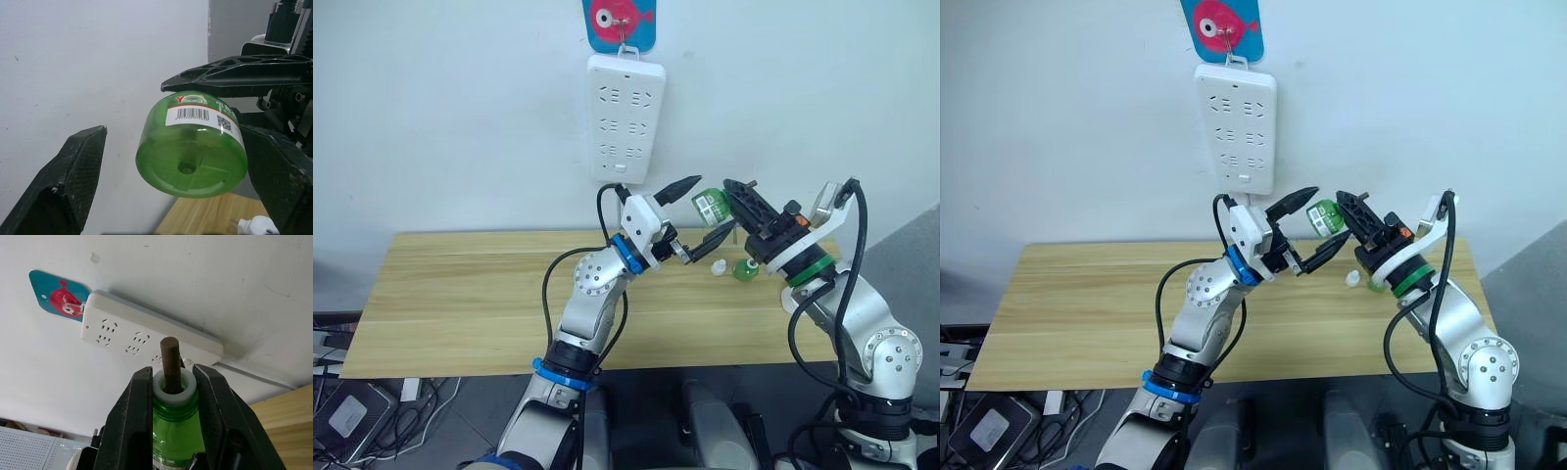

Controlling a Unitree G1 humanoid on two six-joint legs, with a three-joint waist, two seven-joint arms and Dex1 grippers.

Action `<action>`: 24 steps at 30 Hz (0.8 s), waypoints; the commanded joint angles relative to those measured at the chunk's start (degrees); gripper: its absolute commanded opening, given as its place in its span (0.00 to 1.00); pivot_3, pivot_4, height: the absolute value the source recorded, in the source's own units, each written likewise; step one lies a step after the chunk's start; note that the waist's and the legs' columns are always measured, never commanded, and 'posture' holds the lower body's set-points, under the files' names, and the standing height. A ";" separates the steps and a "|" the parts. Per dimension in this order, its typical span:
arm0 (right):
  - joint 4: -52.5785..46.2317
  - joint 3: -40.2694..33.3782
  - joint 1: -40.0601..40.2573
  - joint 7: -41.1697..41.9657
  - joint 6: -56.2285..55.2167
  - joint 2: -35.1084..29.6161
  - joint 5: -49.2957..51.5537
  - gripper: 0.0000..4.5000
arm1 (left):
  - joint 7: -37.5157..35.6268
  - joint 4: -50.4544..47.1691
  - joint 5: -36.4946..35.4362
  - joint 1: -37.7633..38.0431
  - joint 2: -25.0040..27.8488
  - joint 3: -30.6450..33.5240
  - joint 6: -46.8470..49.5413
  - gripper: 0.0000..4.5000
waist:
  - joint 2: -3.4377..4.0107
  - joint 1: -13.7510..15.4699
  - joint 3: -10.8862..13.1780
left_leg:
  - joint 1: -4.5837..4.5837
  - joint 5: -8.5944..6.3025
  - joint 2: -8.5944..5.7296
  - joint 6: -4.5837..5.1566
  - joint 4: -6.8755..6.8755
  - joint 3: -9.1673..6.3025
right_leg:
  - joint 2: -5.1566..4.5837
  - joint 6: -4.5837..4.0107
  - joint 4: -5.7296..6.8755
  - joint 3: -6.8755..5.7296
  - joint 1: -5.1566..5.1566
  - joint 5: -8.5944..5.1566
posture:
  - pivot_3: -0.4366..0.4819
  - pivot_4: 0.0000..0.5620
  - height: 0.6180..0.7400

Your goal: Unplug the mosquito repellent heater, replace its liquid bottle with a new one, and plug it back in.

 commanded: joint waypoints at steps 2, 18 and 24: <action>-3.29 0.62 -0.21 0.06 -1.19 -0.76 1.93 0.19 | 0.13 -1.83 -1.10 -1.13 -1.08 -0.53 -0.34 0.72 | 0.00 0.00 0.00 | 0.00 0.00 0.00 0.00 0.00 0.00 | 0.00 0.00 0.00 -0.01 0.00 0.00 | 0.35 0.44 1.00; -3.01 2.31 -0.20 0.69 0.19 -5.51 1.54 0.55 | 1.00 -0.48 0.15 -1.68 -0.69 -0.26 -1.07 0.52 | 0.00 -0.03 0.00 | -0.01 0.00 0.00 0.00 0.00 0.00 | 0.01 0.00 -0.01 0.00 0.00 0.00 | 0.34 0.44 1.00; -1.40 -0.04 6.85 2.29 9.69 -22.95 4.59 0.99 | 0.76 2.02 -0.21 -3.05 0.79 1.42 -1.40 0.52 | 0.00 0.32 0.00 | -0.08 -0.01 -0.05 0.02 0.00 0.03 | -0.01 0.01 -0.14 -0.02 0.04 0.00 | 0.33 0.47 1.00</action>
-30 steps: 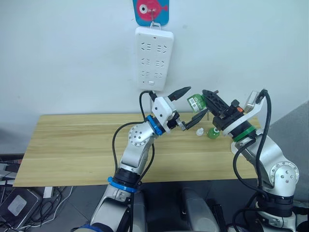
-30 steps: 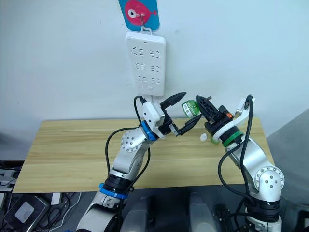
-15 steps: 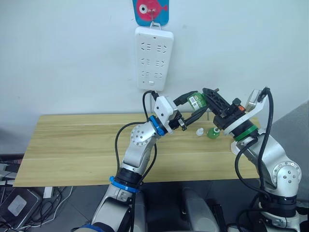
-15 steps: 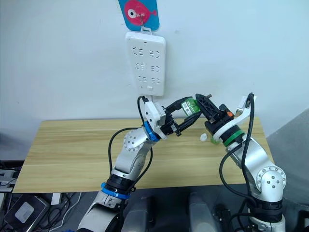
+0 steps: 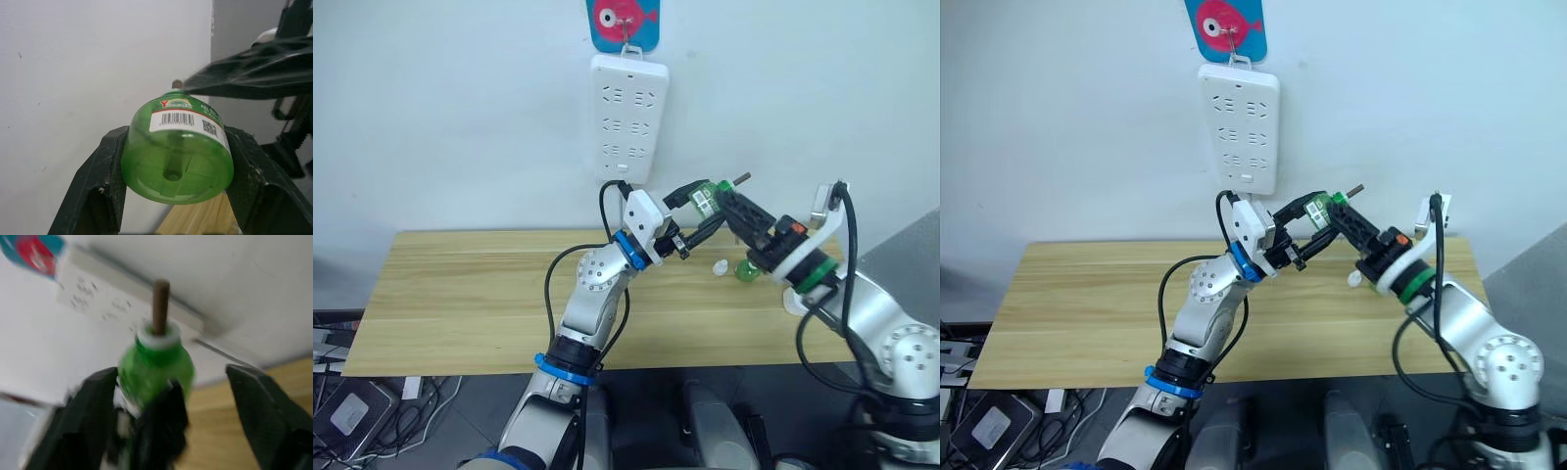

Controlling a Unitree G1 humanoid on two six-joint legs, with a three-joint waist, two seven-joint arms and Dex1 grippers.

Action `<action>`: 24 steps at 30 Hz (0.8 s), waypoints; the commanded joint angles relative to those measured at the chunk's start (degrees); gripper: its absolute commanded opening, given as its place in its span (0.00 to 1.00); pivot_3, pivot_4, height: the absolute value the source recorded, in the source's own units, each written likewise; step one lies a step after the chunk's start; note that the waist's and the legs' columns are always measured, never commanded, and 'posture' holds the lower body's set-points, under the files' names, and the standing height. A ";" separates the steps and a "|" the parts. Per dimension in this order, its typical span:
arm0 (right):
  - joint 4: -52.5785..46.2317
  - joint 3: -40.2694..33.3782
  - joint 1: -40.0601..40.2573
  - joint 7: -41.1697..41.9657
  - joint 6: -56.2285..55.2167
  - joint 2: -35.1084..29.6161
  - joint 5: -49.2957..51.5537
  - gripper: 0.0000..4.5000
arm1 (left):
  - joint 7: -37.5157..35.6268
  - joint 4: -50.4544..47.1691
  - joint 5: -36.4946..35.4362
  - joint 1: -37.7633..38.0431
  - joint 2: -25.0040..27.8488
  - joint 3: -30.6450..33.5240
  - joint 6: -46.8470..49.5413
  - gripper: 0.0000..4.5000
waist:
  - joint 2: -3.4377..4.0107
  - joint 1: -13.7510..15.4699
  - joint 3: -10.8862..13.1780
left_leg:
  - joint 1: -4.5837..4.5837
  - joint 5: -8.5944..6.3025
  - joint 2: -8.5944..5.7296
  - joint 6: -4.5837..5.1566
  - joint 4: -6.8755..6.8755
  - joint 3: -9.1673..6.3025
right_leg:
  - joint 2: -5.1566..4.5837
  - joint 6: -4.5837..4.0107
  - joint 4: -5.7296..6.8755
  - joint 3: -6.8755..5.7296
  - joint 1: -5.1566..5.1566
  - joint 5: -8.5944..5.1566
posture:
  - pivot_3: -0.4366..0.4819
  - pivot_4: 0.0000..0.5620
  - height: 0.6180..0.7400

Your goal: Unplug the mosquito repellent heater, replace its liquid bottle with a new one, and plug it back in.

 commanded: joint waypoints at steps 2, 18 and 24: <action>0.75 -4.23 6.32 4.87 7.75 -11.80 -2.19 0.99 | -0.44 -0.36 -0.37 -1.09 0.70 0.76 -1.76 0.52 | 0.01 0.06 0.00 | -0.01 -0.01 0.00 0.01 -0.01 0.03 | 0.01 0.00 -0.01 0.02 -0.01 0.00 | 0.33 0.48 1.00; 26.85 2.09 -0.62 17.43 23.91 -22.72 -36.51 0.99 | -0.22 -2.11 0.11 1.22 1.79 -0.33 -1.33 0.52 | 0.01 0.39 0.01 | 0.12 -0.02 0.02 0.03 -0.01 0.00 | 0.07 0.02 -0.23 -0.02 0.22 -0.01 | 0.36 0.52 1.00; 32.61 2.32 -4.06 20.52 27.93 -19.41 -45.19 0.99 | 0.06 -3.93 0.04 2.48 2.33 -0.80 -0.36 0.52 | 0.01 0.55 0.01 | 0.10 -0.04 0.00 0.07 -0.04 0.01 | 0.00 0.01 -0.33 0.00 0.24 -0.01 | 0.38 0.53 1.00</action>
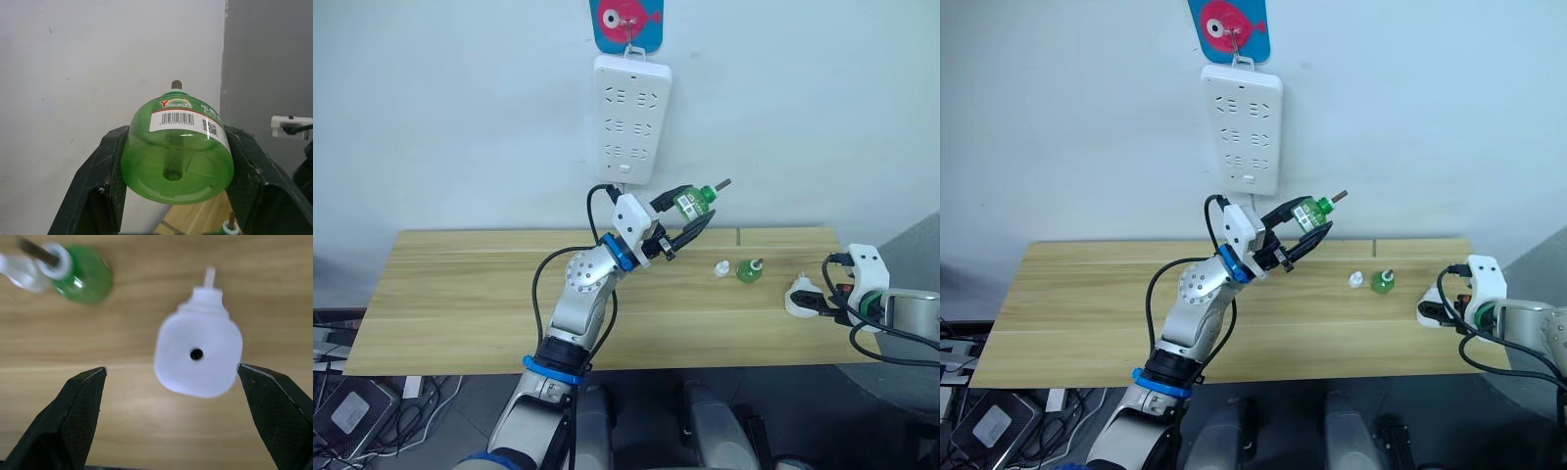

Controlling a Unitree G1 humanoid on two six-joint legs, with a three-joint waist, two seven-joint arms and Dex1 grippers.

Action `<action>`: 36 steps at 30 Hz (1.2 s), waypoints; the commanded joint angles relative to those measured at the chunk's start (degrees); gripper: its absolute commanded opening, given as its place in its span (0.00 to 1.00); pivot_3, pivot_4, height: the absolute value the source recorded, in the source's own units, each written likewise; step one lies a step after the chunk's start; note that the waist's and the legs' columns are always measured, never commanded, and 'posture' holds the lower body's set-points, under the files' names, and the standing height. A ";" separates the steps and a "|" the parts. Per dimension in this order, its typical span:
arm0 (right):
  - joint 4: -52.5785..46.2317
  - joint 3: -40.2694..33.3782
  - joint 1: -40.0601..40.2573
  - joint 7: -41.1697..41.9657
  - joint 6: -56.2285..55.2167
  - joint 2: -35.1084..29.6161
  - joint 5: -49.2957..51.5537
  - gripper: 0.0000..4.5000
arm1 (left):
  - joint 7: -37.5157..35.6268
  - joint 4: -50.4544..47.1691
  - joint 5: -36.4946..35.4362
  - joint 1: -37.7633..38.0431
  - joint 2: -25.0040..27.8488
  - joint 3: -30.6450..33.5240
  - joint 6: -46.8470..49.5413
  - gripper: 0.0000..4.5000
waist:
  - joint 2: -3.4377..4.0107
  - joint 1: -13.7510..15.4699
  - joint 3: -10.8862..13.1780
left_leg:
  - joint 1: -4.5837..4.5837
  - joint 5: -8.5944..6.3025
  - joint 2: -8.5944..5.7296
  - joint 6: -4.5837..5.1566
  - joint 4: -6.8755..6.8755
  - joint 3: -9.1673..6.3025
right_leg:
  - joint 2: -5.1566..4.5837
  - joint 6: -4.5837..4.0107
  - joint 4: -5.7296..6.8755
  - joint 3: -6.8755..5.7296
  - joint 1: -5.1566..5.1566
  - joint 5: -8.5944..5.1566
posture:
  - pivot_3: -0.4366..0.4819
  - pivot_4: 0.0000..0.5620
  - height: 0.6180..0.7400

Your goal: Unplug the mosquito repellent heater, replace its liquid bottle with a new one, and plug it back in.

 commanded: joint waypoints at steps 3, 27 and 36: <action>3.86 -2.26 -3.39 2.18 3.33 2.83 -6.29 0.99 | 0.26 -4.10 0.05 0.91 -0.11 -0.97 0.53 0.52 | -0.01 0.07 0.00 | 0.00 -0.01 0.00 0.01 0.00 -0.01 | 0.00 0.00 -0.02 -0.01 0.02 0.00 | 0.39 0.54 1.00; 15.52 1.03 -13.30 18.15 3.80 9.68 -29.91 0.99 | 0.56 -7.31 0.68 2.94 -0.01 -2.55 2.08 0.52 | 0.01 0.28 0.01 | 0.01 -0.03 0.00 0.04 -0.03 -0.04 | -0.01 0.00 -0.06 -0.02 0.03 0.00 | 0.43 0.53 1.00; 20.93 2.26 -15.23 24.26 0.26 10.16 -36.25 0.99 | 1.03 -7.76 0.72 3.16 0.04 -2.80 2.49 0.52 | 0.01 0.37 0.02 | 0.01 -0.03 0.00 0.05 -0.05 -0.03 | -0.01 0.00 -0.08 -0.04 0.03 0.00 | 0.43 0.53 1.00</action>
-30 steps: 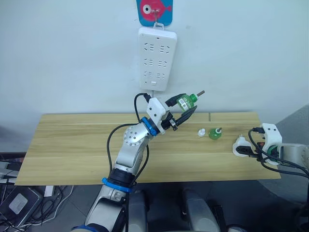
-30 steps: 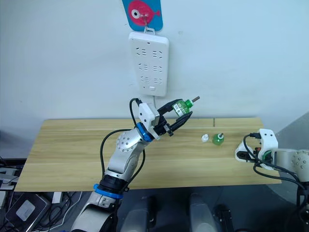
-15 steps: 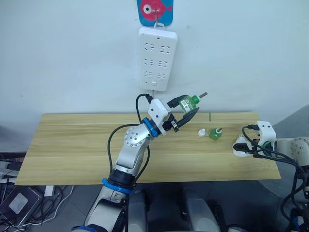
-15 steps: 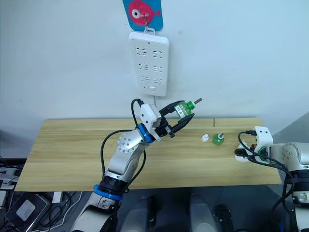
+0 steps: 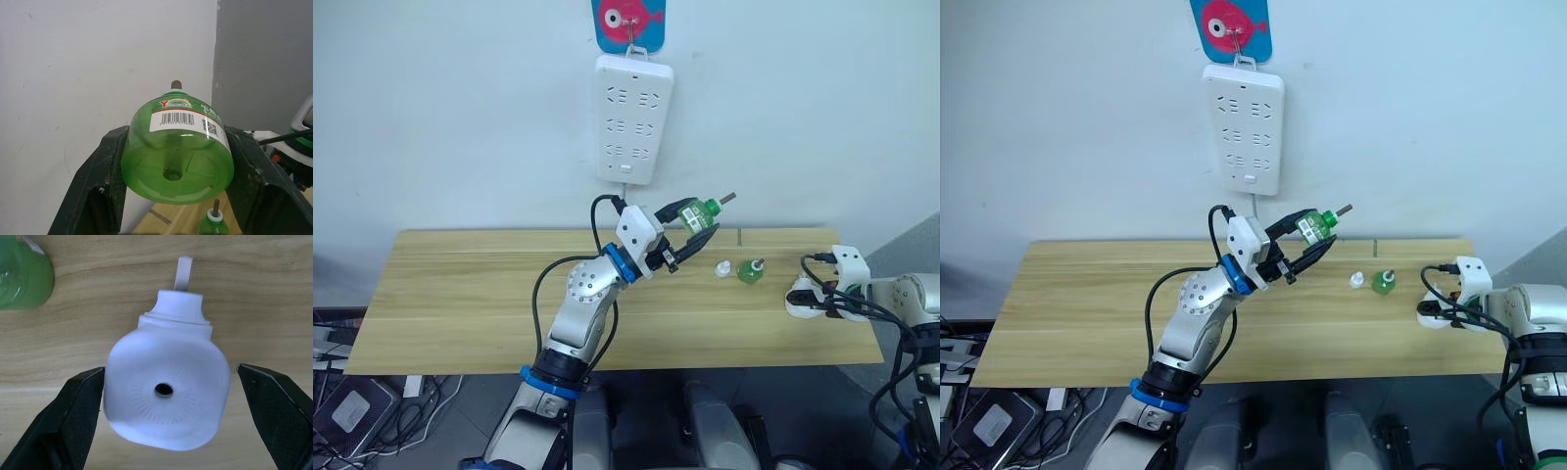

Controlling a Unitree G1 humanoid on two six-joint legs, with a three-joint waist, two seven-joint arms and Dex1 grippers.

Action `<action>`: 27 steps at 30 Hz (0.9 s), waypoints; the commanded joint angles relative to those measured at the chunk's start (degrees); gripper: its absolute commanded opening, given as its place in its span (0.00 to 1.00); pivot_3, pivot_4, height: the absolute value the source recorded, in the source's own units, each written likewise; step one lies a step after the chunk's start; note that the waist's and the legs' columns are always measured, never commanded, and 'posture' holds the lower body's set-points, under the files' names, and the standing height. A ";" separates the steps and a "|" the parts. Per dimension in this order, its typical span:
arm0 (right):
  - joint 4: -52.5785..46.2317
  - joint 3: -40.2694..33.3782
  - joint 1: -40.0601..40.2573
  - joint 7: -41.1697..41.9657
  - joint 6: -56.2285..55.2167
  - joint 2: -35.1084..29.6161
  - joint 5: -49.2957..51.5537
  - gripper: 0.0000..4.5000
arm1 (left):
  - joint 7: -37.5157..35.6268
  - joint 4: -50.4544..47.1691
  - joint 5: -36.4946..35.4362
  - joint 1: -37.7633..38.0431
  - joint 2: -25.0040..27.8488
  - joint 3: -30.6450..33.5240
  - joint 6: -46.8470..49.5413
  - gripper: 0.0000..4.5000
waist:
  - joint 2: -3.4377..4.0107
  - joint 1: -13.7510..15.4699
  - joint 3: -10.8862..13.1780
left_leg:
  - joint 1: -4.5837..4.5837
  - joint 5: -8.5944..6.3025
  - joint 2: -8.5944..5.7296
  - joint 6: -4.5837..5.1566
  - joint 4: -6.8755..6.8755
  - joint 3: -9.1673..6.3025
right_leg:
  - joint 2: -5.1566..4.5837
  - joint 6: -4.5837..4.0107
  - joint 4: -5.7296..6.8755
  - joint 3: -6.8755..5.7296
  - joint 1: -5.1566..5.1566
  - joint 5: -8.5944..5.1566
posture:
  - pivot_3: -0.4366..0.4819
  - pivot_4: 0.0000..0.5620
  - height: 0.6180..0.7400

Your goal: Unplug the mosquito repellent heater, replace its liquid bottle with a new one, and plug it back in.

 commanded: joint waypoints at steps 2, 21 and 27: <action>1.72 0.31 -0.52 3.09 -1.96 -0.45 -2.95 0.99 | 0.31 -3.43 -0.09 0.28 -0.24 -0.60 -0.43 0.52 | 0.00 0.04 0.00 | 0.00 0.00 0.00 0.00 -0.01 0.00 | 0.00 0.00 -0.01 0.01 0.00 0.00 | 0.43 0.53 1.00; -5.22 -0.84 3.29 16.72 -5.21 -7.57 -6.43 0.66 | -1.55 -3.10 -1.04 0.46 0.40 -1.28 -0.56 0.52 | 0.11 0.57 0.10 | 0.06 -0.01 -0.06 0.01 -0.30 -0.03 | -0.10 0.00 -0.38 -0.02 0.11 0.01 | 0.42 0.54 1.00; -14.43 -13.67 9.83 32.19 6.35 -16.11 8.53 0.66 | -10.00 -4.50 -5.38 1.02 4.33 -0.95 -1.74 0.52 | 0.15 0.87 0.12 | 0.16 0.00 0.01 0.01 -0.52 -0.03 | -0.05 0.00 -0.43 -0.05 0.11 0.01 | 0.40 0.54 1.00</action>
